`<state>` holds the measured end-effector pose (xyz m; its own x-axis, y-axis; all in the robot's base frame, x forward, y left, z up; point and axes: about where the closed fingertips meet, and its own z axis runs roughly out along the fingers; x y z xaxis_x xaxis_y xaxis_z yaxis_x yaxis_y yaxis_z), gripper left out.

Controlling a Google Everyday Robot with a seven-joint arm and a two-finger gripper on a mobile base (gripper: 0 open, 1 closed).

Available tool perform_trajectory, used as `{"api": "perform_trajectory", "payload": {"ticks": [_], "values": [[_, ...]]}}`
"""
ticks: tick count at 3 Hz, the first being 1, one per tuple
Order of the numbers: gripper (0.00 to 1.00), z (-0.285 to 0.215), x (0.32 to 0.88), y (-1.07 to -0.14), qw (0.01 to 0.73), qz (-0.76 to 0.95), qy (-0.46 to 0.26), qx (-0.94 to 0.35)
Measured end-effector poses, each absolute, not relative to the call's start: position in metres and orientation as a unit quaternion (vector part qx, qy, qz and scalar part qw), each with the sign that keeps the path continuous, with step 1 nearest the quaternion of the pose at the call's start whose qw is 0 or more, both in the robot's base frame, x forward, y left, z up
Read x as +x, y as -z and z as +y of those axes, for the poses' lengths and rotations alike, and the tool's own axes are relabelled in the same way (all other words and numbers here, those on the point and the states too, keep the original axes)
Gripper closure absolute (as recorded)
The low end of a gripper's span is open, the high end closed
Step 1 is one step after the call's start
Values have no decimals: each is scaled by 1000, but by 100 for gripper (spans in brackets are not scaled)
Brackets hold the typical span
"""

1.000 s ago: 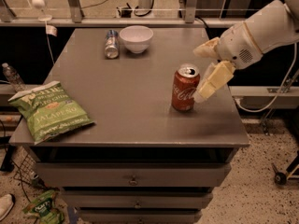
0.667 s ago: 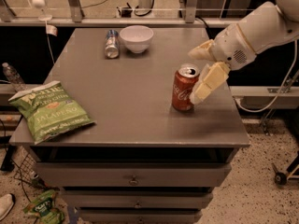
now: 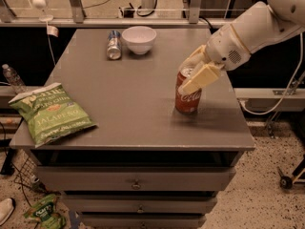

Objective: Move coke can near green jalapeno chip bag

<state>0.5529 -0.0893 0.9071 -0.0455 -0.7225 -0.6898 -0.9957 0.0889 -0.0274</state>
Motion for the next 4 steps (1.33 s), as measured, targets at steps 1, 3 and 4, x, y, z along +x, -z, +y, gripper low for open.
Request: {"api": "perform_trajectory", "payload": {"ticks": [1, 3, 4], "values": [[73, -88, 561, -922, 295, 671, -229, -641], [100, -97, 579, -952, 317, 657, -205, -652], [100, -94, 580, -952, 317, 656, -206, -654]]}}
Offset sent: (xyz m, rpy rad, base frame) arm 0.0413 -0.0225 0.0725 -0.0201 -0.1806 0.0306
